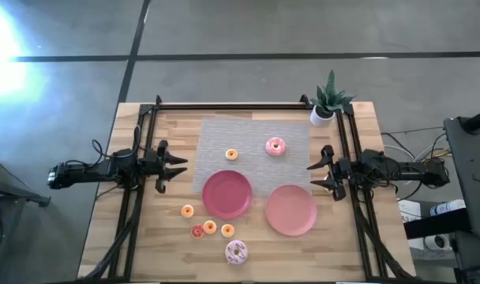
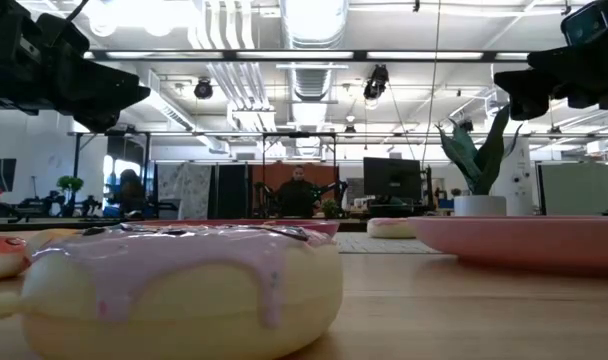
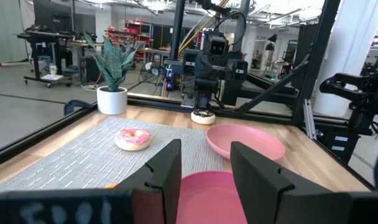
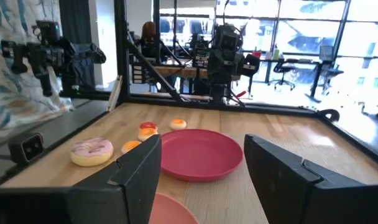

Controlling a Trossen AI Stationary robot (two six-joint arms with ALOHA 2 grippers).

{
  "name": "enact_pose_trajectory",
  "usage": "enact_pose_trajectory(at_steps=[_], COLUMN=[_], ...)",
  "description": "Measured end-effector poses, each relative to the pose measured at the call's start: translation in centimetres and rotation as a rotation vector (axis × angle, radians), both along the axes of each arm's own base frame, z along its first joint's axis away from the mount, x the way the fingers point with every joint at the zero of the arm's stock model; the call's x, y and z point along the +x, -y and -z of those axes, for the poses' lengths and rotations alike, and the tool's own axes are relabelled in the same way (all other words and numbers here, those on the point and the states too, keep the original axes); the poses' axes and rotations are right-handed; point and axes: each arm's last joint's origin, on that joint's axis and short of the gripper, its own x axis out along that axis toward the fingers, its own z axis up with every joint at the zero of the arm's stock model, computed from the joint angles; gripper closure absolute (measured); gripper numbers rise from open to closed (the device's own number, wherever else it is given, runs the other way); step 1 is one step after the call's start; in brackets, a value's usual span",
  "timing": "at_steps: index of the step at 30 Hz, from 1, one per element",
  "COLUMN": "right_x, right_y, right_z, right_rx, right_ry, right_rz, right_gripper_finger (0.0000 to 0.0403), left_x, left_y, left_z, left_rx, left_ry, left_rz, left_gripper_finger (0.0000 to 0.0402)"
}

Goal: Pick & Place donuts
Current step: Put the big black donut on the light pink plate

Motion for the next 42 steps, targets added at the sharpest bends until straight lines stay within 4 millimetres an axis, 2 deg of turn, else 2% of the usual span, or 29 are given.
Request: enact_pose_trajectory(at_steps=[26,29,31,33,36,38,42], right_x=[0.0,0.0,0.0,-0.1,-0.1,-0.1,0.2], right_y=[0.0,0.0,0.4,0.8,1.3,1.5,1.6], right_z=[-0.1,-0.4,-0.8,-1.3,-1.7,-1.5,-1.6], right_rx=[0.020,0.129,0.234,0.417,0.787,0.944,0.987], right_ry=[0.009,0.026,0.064,0.120,0.210,0.223,0.266], right_rz=[-0.001,0.009,0.109,0.214,0.343,0.380,0.426], right_gripper_finger=[0.0181,0.0181,0.0181,0.0181,0.0181,0.0181,0.0181], left_x=[0.0,0.0,0.0,0.0,0.0,0.0,0.0], left_y=[0.0,0.0,0.0,0.0,0.0,0.0,0.0], left_z=[0.0,0.0,0.0,0.0,0.0,0.0,0.0], left_rx=[0.000,0.000,0.000,0.000,0.000,0.000,0.000], left_ry=[0.000,0.000,0.000,0.000,-0.001,-0.001,-0.001], left_rz=[0.000,0.000,0.000,0.000,0.000,0.000,0.000], left_gripper_finger=[0.0289,0.0289,0.0289,0.0289,0.0289,0.0289,0.0289])
